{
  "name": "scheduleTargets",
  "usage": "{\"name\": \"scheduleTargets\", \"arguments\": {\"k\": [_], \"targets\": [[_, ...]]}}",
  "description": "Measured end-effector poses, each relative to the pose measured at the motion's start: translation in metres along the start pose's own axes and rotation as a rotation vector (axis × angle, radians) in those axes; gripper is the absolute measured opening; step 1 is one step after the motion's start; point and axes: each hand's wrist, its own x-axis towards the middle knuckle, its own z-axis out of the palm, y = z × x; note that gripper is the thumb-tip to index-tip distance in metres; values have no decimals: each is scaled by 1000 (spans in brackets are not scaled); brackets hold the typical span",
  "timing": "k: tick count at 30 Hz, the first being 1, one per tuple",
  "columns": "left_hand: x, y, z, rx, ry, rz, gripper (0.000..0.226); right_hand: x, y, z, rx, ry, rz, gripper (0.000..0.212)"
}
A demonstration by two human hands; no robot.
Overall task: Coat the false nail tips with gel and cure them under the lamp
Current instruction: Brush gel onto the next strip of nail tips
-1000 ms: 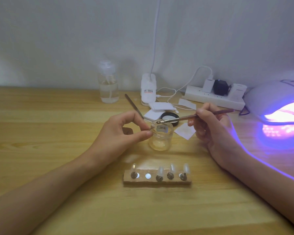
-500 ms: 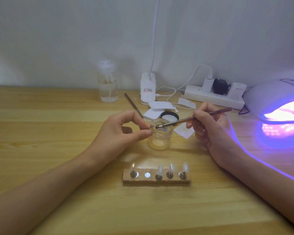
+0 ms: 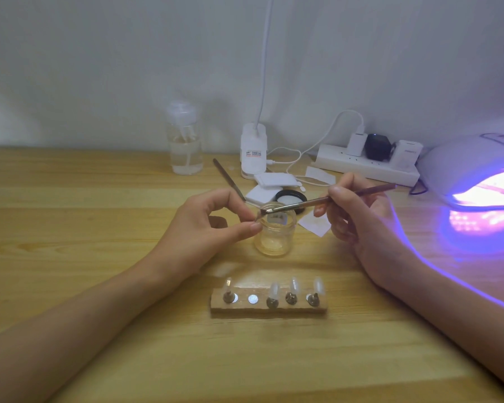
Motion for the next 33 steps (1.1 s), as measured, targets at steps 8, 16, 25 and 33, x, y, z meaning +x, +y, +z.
{"name": "scheduleTargets", "arguments": {"k": [8, 16, 25, 33], "targets": [[0, 1, 0, 8, 6, -9, 18, -1, -1, 0, -1, -10, -20, 21], [0, 3, 1, 2, 14, -16, 19, 0, -1, 0, 29, -1, 5, 21], [-2, 5, 1, -7, 7, -19, 17, 0, 0, 0, 2, -3, 10, 21], [-2, 7, 1, -18, 2, -11, 20, -1, -1, -1, 20, -1, -1, 22]]}}
